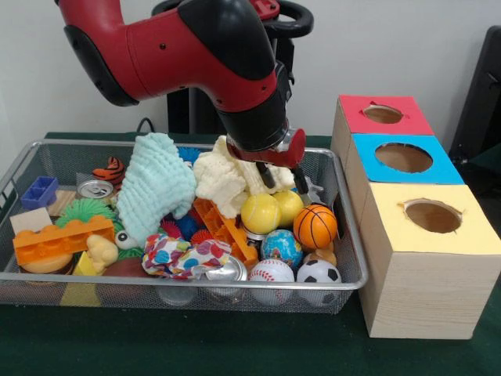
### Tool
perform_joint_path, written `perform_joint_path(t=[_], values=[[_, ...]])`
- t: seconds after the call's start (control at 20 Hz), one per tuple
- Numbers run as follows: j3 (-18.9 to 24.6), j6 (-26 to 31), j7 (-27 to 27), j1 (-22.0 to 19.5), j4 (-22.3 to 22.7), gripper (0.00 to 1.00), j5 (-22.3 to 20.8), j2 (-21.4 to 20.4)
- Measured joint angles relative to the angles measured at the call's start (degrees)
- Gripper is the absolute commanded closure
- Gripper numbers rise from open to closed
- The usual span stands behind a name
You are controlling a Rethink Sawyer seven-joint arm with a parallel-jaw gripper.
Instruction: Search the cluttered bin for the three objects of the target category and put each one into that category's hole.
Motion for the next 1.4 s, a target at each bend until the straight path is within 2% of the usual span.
perform_joint_path(t=[0.35, 0.8, 1.4], values=[[2.7, 0.3, 0.0, -2.2, 2.1, 0.00, 0.2, 0.2], [2.9, 0.5, 0.0, -1.7, 2.1, 0.00, 0.2, -0.1], [0.9, 2.4, 0.0, 6.4, 2.1, 0.00, -2.0, -5.8]])
